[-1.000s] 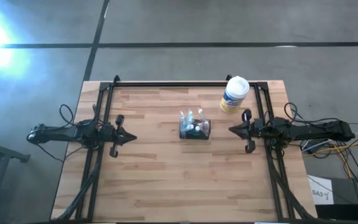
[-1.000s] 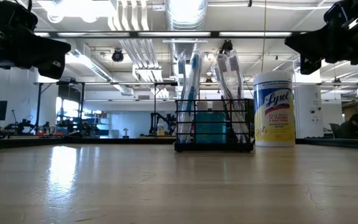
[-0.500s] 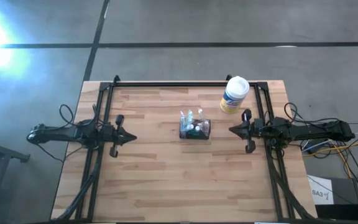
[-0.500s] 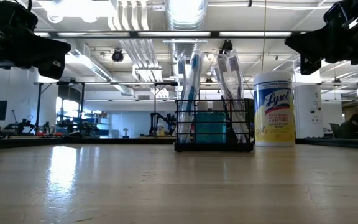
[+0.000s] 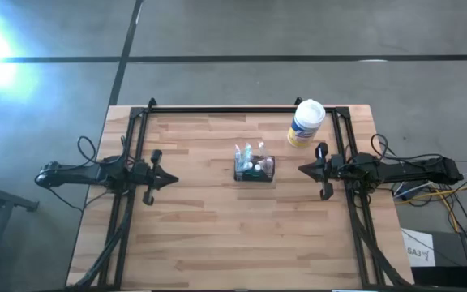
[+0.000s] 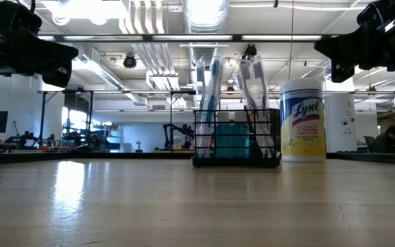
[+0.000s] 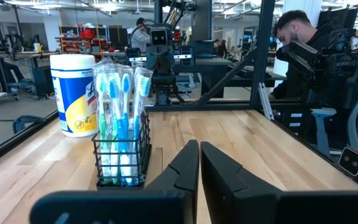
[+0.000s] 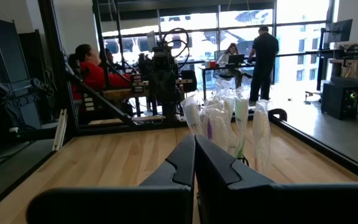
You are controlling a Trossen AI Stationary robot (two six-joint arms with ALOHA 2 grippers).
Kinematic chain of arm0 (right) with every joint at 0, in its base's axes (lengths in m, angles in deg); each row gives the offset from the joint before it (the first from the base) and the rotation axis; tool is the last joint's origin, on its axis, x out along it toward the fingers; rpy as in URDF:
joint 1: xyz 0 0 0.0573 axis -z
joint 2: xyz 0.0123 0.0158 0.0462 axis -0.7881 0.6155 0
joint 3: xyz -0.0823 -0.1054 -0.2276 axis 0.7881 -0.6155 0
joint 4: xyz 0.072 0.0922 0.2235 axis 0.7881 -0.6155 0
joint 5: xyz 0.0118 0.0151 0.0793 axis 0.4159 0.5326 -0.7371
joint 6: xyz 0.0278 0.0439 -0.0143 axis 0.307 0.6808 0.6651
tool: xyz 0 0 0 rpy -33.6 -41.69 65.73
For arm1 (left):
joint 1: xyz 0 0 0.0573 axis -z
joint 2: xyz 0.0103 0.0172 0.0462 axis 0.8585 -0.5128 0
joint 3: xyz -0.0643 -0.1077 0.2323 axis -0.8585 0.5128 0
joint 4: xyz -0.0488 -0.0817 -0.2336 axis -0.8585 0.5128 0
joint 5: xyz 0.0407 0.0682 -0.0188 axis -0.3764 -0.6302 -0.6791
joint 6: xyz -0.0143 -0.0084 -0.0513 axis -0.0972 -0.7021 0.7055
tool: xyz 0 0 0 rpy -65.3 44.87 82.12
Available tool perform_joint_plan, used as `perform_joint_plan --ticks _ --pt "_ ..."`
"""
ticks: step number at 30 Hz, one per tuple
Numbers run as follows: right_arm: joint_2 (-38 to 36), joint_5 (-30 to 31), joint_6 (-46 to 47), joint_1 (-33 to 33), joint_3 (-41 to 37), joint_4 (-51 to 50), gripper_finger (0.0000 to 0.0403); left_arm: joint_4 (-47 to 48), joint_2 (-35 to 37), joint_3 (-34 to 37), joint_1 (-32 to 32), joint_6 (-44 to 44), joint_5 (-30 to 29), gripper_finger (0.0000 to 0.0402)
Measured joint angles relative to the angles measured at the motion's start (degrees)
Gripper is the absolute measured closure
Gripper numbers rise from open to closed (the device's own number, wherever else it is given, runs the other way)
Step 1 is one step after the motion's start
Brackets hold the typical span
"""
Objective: Pick & Place toothbrushing station
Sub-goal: Return to Home Position
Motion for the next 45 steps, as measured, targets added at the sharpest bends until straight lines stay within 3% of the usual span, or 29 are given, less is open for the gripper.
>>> perform_joint_plan --ticks 45 --pt "0.0 0.0 0.0 0.0 0.0 0.0 0.0394 0.0 0.0 0.0 0.0 0.0 0.0 0.0376"
